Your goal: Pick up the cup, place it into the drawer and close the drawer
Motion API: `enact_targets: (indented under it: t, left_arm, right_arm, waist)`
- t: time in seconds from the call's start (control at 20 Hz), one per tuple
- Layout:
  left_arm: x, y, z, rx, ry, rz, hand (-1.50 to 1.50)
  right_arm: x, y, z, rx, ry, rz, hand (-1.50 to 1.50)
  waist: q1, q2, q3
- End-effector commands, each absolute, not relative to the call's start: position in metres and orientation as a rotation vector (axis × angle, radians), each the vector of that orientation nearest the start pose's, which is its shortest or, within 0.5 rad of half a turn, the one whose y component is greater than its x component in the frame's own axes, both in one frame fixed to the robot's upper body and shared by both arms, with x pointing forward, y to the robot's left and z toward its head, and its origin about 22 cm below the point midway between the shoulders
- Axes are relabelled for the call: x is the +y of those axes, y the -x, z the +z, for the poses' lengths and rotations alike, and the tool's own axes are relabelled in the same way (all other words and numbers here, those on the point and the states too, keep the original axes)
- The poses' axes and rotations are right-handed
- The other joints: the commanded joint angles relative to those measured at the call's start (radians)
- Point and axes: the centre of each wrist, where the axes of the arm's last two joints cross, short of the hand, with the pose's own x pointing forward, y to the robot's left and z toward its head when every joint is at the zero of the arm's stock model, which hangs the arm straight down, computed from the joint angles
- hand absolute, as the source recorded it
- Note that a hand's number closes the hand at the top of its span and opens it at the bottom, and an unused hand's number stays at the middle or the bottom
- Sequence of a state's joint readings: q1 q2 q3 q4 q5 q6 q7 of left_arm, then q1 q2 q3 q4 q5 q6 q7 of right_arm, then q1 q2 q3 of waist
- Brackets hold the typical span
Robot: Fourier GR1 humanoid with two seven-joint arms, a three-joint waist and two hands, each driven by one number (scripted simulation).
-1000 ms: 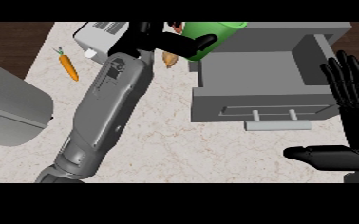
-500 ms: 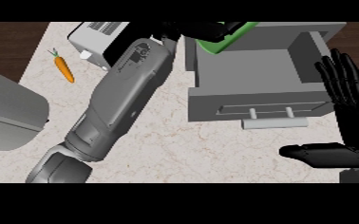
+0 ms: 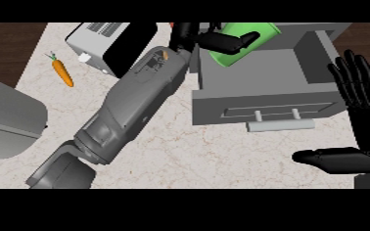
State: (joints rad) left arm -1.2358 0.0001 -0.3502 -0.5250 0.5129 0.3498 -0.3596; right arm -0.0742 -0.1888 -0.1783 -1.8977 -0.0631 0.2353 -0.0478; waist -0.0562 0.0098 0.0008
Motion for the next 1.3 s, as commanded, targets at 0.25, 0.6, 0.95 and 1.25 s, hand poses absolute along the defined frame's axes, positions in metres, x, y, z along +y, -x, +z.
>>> enact_targets:
  t: [0.25,0.6,0.95,1.25]
  left_arm:
    - [0.022,-0.426,0.113,-1.852,0.048,-0.381,-1.5]
    - [0.011,-0.418,0.11,-1.787,-0.044,-0.477,-1.5]
    - [0.006,-0.412,0.11,-1.907,0.004,-0.386,-1.5]
    - [-0.003,-0.406,0.124,-1.975,0.09,-0.283,-1.5]
  right_arm:
    - [-0.287,-0.252,0.118,-2.018,0.039,0.256,-1.5]
    - [-0.293,-0.262,0.123,-2.026,0.029,0.29,-1.5]
    - [-0.293,-0.255,0.126,-2.05,-0.144,0.244,-1.5]
    - [-0.282,-0.23,0.124,-2.039,-0.238,0.333,1.5]
  waist:
    - [-0.022,0.009,0.0]
    - [-0.027,0.009,0.001]
    - [-0.026,0.007,0.0]
    - [-0.001,-0.003,-0.001]
